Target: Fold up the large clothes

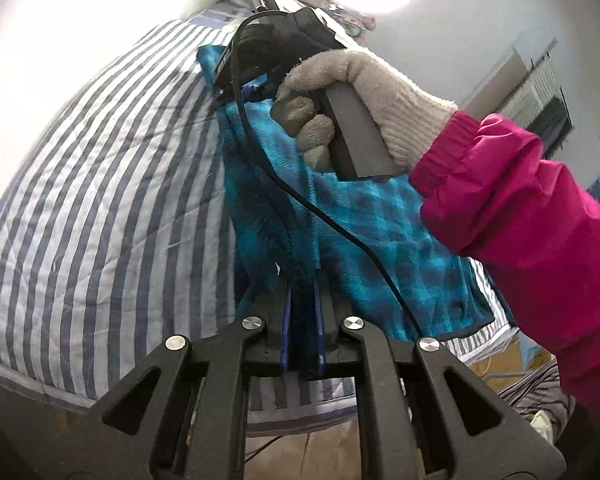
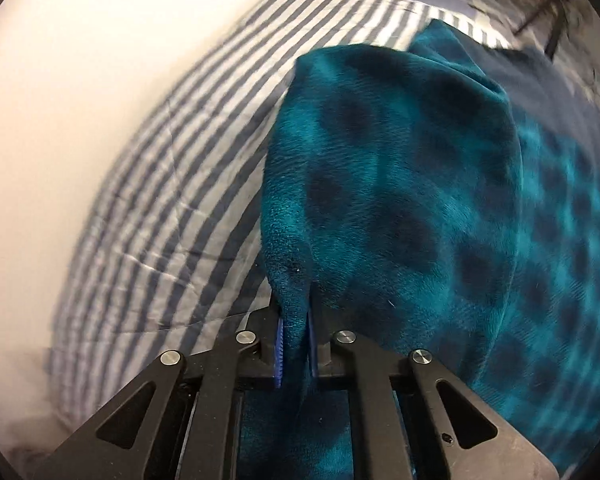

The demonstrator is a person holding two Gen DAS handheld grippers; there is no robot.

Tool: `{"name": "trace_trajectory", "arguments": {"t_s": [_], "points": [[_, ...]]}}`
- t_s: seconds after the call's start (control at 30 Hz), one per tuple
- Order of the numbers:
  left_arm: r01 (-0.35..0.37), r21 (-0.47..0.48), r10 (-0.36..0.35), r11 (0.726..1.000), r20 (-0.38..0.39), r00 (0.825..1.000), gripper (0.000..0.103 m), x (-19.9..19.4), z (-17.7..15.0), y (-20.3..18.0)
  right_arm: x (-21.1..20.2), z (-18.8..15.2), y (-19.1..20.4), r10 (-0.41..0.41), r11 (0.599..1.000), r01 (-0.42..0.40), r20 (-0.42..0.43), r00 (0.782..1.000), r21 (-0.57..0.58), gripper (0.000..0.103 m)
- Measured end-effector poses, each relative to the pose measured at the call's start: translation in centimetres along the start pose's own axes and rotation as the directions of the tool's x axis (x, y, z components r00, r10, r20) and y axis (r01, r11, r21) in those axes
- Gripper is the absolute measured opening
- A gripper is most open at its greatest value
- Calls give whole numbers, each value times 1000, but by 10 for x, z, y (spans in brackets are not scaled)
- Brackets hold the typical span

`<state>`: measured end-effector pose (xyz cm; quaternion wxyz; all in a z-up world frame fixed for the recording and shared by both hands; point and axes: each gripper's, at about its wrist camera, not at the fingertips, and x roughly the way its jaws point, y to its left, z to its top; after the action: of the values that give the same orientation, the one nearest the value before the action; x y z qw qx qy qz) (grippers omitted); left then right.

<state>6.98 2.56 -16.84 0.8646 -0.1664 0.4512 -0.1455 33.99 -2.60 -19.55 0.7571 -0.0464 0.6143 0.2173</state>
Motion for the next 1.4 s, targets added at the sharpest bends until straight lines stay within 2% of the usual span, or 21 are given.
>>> {"name": "trace_trajectory", "arguments": {"t_s": [0.13,0.3,0.37,0.53,0.7,0.77,0.83,1.1,1.17,1.23,1.3,1.37,1.4], "points": [[-21,86,21,996,-5,1000,7,7,3,-29,-20,-10,-49,161,980,-170,84,983,106,7],[-37,179,41,983,-17,999,7,14,9,-60,-43,-27,-104,278,932,-310,181,944,188,7],[-44,216,49,976,-21,999,7,19,10,-75,-52,-36,-133,322,901,-372,229,919,223,7],[-39,301,56,953,-47,997,7,37,7,-112,-66,-68,-193,376,824,-477,337,863,304,7],[-31,369,69,929,-90,994,7,63,-3,-140,-62,-111,-256,369,770,-516,396,841,376,7],[-21,370,70,929,-119,990,7,79,-7,-147,-52,-123,-276,351,751,-501,384,854,430,7],[-12,362,68,932,-142,988,7,91,-11,-150,-44,-129,-289,329,752,-472,359,873,460,7],[-19,379,85,925,-158,984,7,98,-26,-153,-33,-118,-297,287,803,-403,309,907,439,7],[28,367,45,930,-191,981,7,94,-27,-153,-31,-111,-289,263,827,-368,285,922,426,7],[75,358,-1,931,-203,979,7,80,-28,-150,-34,-108,-273,247,834,-348,274,929,428,7],[93,360,-22,928,-197,980,7,61,-31,-145,-39,-106,-271,216,850,-313,262,940,423,10],[110,346,-48,932,-182,982,7,41,-31,-135,-49,-106,-265,152,885,-239,239,959,398,15],[108,339,-52,934,-170,984,7,34,-28,-129,-58,-103,-249,122,901,-206,232,965,382,15]]}}
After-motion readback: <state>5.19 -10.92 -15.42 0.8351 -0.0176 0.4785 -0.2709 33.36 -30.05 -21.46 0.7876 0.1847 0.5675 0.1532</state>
